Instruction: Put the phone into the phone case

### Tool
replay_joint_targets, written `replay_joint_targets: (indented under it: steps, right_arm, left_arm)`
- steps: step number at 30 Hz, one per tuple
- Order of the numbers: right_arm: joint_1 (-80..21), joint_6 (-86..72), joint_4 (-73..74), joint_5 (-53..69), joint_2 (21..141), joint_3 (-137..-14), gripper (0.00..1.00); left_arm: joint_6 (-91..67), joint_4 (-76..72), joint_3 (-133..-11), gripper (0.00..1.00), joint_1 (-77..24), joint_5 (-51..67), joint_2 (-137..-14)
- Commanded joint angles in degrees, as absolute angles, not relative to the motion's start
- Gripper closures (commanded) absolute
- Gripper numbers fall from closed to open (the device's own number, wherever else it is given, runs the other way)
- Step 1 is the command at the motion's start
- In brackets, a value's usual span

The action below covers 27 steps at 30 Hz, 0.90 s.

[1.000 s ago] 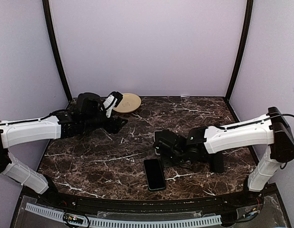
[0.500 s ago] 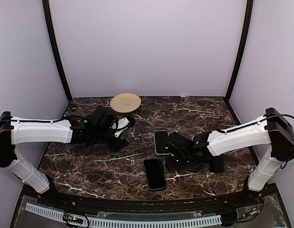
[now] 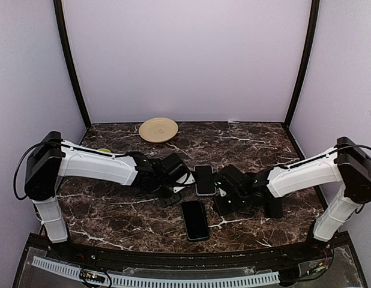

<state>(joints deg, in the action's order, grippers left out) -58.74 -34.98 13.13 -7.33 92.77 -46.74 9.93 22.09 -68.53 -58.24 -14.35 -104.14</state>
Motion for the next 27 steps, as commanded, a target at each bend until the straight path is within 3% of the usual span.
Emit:
replay_joint_targets:
  steps: [1, 8, 27]
  right_arm:
    - [-58.21, -33.88, 10.21, -6.27, 93.84, -45.60, 0.79]
    - [-58.10, -37.43, 8.09, -4.54, 96.42, -46.07, 0.81]
    - [-58.10, -40.43, 5.45, -0.33, 99.87, -50.45, 0.83]
  left_arm:
    - [11.29, 29.23, -71.34, 0.69, -59.14, -16.68, -107.69]
    - [12.83, 24.03, -68.32, 0.71, -59.91, -11.04, -108.47]
    - [20.98, 25.60, -75.63, 0.74, -66.63, -18.79, -114.81]
